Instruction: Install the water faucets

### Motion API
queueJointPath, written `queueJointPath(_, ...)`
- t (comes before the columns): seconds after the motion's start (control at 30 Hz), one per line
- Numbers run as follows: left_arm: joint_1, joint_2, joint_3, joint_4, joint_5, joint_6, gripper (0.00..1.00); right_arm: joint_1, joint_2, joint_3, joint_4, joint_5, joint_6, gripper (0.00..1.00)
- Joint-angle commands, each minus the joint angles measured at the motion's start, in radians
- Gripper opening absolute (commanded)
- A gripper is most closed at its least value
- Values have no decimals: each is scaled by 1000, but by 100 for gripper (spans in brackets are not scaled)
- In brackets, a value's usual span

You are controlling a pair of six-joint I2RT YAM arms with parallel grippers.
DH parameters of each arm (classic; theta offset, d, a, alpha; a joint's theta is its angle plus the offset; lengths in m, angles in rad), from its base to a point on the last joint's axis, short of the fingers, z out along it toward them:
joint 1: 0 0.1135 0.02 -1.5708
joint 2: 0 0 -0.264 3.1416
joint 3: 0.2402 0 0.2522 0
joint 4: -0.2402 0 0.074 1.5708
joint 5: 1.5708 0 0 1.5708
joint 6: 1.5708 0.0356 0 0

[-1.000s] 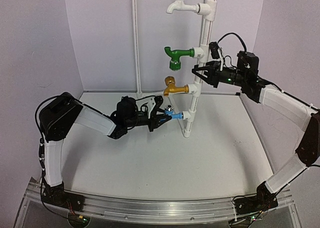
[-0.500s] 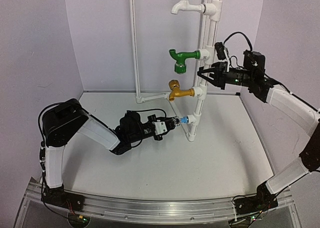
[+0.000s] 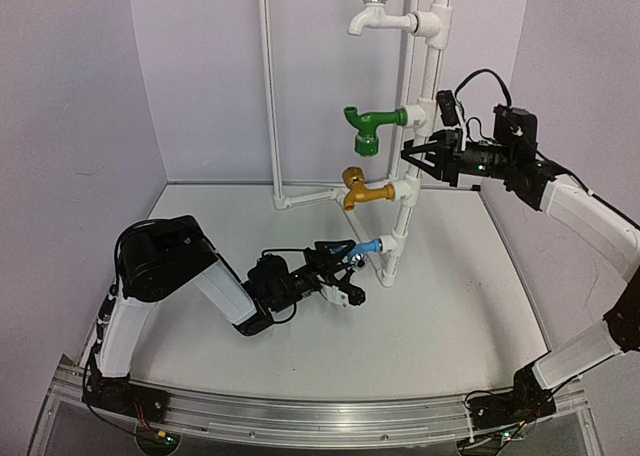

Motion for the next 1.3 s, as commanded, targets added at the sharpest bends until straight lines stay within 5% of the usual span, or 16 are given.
queueJointPath(0.0,-30,41,-23,84,15,157,73,14,-57,-4,-133,-45,142,0)
queueJointPath(0.1,-34,22,-50,85,-8,152,99,9,-69,-16,-150,-37,123,0)
queueJointPath(0.43,-78,-105,-243,85,-194,33,100,-2,-93,-38,-195,-16,71,0)
queueJointPath(0.57,-96,-188,-314,84,-281,-150,100,-2,-95,-35,-206,-17,67,0)
queueJointPath(0.7,-121,-354,-365,-43,-401,-485,100,-2,-95,-33,-209,-14,66,0)
queueJointPath(0.8,-120,-569,-341,-481,-419,-928,100,-2,-92,-30,-213,-11,70,0)
queueJointPath(0.97,-63,-774,-295,-897,-217,-1553,100,-2,-91,-33,-214,-9,74,0)
queueJointPath(1.1,28,-796,-294,-916,101,-1960,100,-3,-84,-34,-214,-7,80,0)
queueJointPath(1.27,50,-730,-313,-718,283,-2265,100,-2,-84,-32,-212,-1,83,0)
